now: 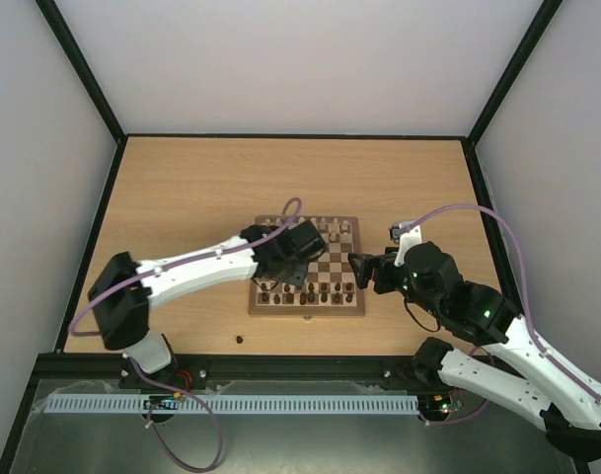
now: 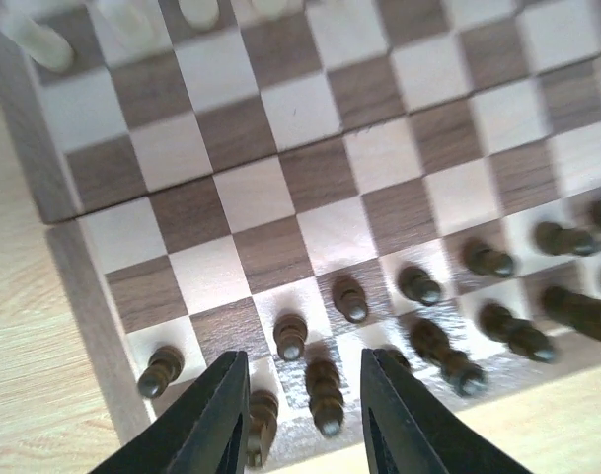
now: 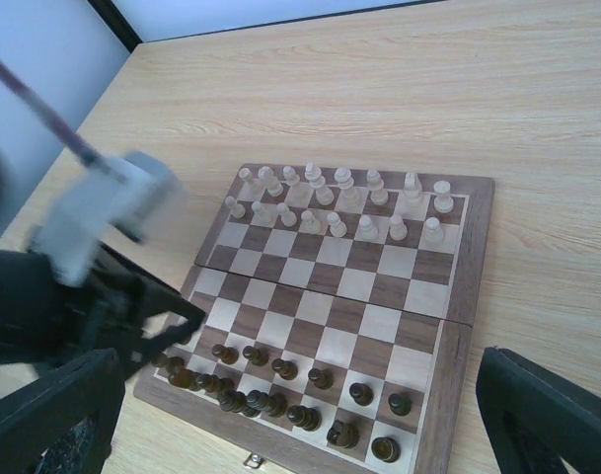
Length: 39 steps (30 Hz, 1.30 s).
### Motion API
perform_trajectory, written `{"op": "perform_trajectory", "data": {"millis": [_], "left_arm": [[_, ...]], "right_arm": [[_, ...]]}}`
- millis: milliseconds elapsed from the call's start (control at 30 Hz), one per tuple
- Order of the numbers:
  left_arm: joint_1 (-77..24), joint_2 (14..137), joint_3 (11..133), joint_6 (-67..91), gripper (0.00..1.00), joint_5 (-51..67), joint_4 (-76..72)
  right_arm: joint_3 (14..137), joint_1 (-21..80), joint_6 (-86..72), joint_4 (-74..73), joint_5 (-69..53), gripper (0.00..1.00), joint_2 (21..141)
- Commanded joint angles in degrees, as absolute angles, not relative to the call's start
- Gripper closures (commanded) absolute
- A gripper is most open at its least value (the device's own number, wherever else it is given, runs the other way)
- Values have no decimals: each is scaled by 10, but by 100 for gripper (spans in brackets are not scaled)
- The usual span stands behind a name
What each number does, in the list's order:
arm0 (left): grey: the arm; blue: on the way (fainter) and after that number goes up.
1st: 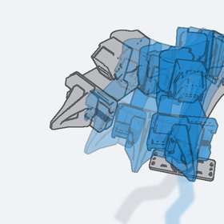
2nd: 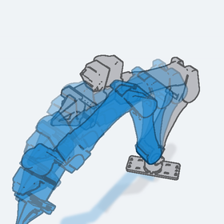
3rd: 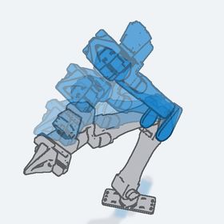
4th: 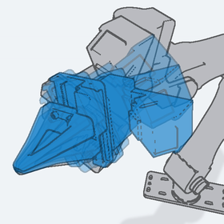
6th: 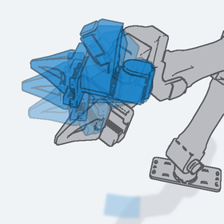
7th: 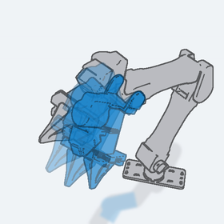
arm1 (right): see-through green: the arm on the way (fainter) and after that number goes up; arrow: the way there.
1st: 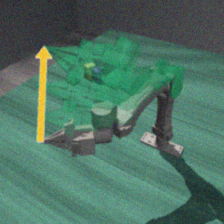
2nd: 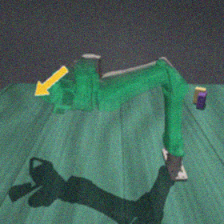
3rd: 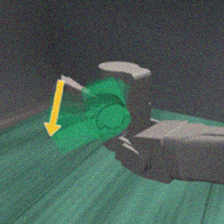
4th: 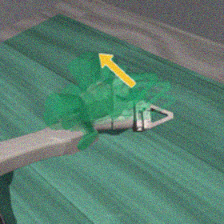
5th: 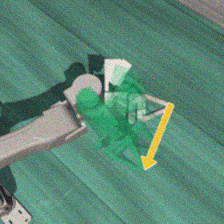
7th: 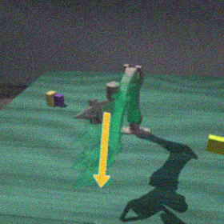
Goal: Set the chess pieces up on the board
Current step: Place the chess piece on the chessboard, then pick up the chess piece at the center of the board.
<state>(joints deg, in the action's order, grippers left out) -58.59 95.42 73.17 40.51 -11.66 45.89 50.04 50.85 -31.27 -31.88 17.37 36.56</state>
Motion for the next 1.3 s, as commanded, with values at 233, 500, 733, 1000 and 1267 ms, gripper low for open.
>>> {"op": "perform_trajectory", "data": {"millis": [233,500,733,1000,1267], "left_arm": [[-622,709,660,542,59,-131,614],[-771,604,531,752,56,-105,677],[-802,634,450,780,51,-95,598],[-710,642,372,685,50,-60,471],[-671,695,366,628,55,-45,425]], "right_arm": [[495,509,-308,-314,174,1,368],[495,509,-306,-312,166,1,369],[494,509,-304,-311,160,1,371],[494,510,-303,-310,156,1,371],[493,509,-303,-311,157,1,371]]}}
